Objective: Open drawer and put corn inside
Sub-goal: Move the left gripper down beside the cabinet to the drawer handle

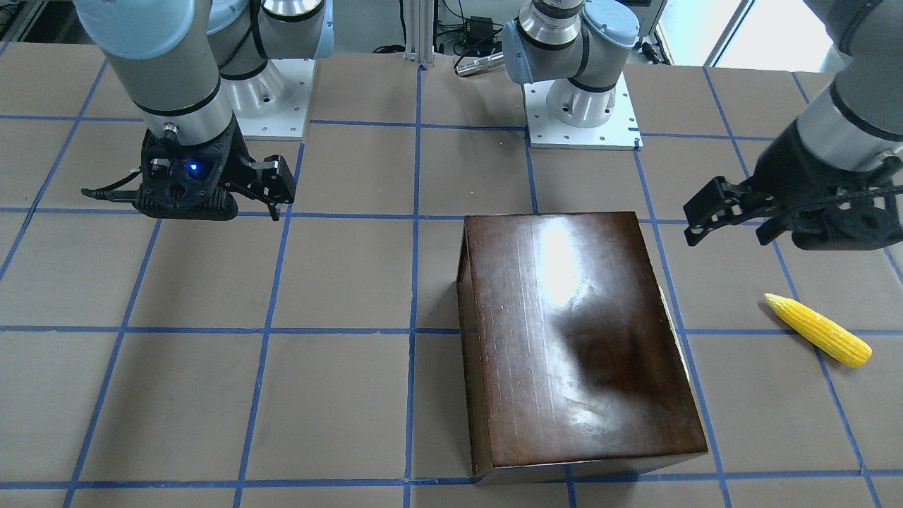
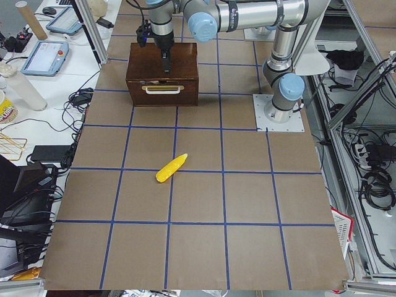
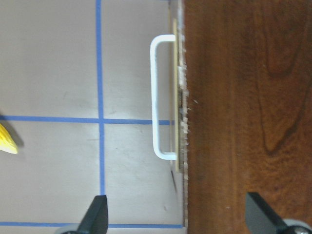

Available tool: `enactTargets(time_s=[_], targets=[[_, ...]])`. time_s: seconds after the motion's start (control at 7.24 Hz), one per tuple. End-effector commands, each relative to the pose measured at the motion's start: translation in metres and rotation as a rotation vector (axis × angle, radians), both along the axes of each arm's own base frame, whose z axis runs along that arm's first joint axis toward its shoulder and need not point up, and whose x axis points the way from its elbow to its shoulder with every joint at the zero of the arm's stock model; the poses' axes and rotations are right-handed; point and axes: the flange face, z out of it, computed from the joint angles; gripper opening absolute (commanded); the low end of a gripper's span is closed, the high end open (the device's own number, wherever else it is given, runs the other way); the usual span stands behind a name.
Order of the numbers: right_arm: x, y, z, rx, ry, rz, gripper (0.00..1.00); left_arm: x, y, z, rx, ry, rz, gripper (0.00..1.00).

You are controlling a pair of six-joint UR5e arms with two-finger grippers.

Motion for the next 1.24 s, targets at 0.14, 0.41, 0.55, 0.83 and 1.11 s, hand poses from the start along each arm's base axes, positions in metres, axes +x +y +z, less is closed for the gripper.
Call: enactTargets(time_s=[0.14, 0.41, 0.55, 0.83, 1.11], targets=[[0.000, 0.000, 0.000, 0.001, 0.000, 0.000, 1.00, 0.064, -0.017, -0.046, 0.019, 0.108, -0.101, 1.00], [0.000, 0.000, 0.000, 0.001, 0.000, 0.000, 1.00, 0.065, -0.034, -0.084, 0.036, 0.202, -0.090, 1.00], [0.000, 0.000, 0.000, 0.000, 0.000, 0.000, 1.00, 0.064, -0.038, -0.105, 0.054, 0.248, -0.078, 1.00], [0.000, 0.000, -0.001, 0.003, -0.001, 0.000, 1.00, 0.064, -0.041, -0.143, 0.049, 0.246, -0.070, 1.00], [0.000, 0.000, 0.000, 0.000, -0.002, 0.000, 1.00, 0.055, -0.036, -0.164, 0.051, 0.321, -0.054, 1.00]])
